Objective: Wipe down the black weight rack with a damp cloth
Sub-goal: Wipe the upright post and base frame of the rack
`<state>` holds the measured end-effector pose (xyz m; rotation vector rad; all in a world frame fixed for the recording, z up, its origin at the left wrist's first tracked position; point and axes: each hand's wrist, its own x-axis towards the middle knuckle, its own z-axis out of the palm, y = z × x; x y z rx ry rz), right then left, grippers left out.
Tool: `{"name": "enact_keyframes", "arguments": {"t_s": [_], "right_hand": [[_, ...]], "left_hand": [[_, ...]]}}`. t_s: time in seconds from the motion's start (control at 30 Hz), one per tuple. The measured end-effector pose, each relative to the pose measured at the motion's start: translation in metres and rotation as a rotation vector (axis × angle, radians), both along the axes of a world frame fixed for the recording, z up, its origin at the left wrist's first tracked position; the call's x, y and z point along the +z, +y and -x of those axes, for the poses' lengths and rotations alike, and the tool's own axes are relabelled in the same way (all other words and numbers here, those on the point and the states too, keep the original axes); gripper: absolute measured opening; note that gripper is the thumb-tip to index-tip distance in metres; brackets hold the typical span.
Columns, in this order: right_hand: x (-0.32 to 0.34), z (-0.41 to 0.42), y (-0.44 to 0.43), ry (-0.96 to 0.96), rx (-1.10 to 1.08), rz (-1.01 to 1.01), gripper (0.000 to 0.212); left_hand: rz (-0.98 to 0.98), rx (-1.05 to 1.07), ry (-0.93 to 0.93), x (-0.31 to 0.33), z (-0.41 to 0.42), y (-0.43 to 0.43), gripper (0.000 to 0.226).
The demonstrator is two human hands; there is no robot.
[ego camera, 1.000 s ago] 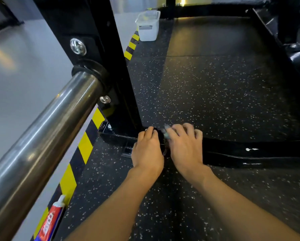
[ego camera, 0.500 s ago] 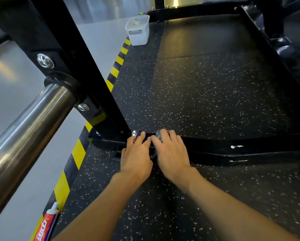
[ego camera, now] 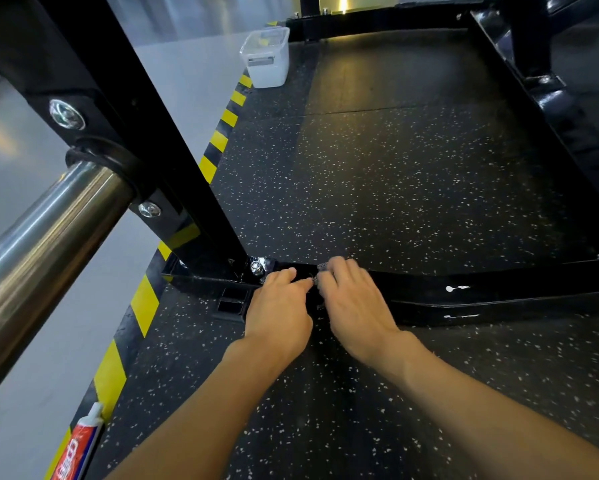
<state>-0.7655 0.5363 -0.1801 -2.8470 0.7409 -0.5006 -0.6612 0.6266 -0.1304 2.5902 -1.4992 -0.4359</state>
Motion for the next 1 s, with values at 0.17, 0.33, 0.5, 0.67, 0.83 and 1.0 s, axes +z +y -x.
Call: {"name": "enact_keyframes", "arguments": {"t_s": [0.17,0.33,0.5,0.67,0.83,1.0], "right_hand": [[0.004,0.006,-0.017,0.009,-0.218,-0.131,0.018],[0.009,0.010,0.010,0.039,0.047,-0.064,0.025],[0.010,0.020,-0.013,-0.052,-0.345,-0.131,0.019],[0.008,0.029,0.001,0.041,-0.087,-0.043,0.037],[0.015,0.038,-0.012,0.037,-0.402,-0.099,0.023],[0.006,0.047,0.000,0.048,-0.178,-0.005,0.037]], "left_hand": [[-0.011,0.021,0.025,0.003,0.006,-0.001,0.065],[-0.052,0.023,-0.004,0.005,0.011,-0.002,0.067],[-0.156,0.006,-0.054,0.005,0.020,-0.002,0.070],[-0.140,-0.014,-0.092,0.010,0.031,-0.007,0.065],[-0.090,-0.165,-0.033,0.006,0.049,-0.015,0.065],[-0.049,-0.129,0.016,0.008,0.047,-0.019,0.058]]}}
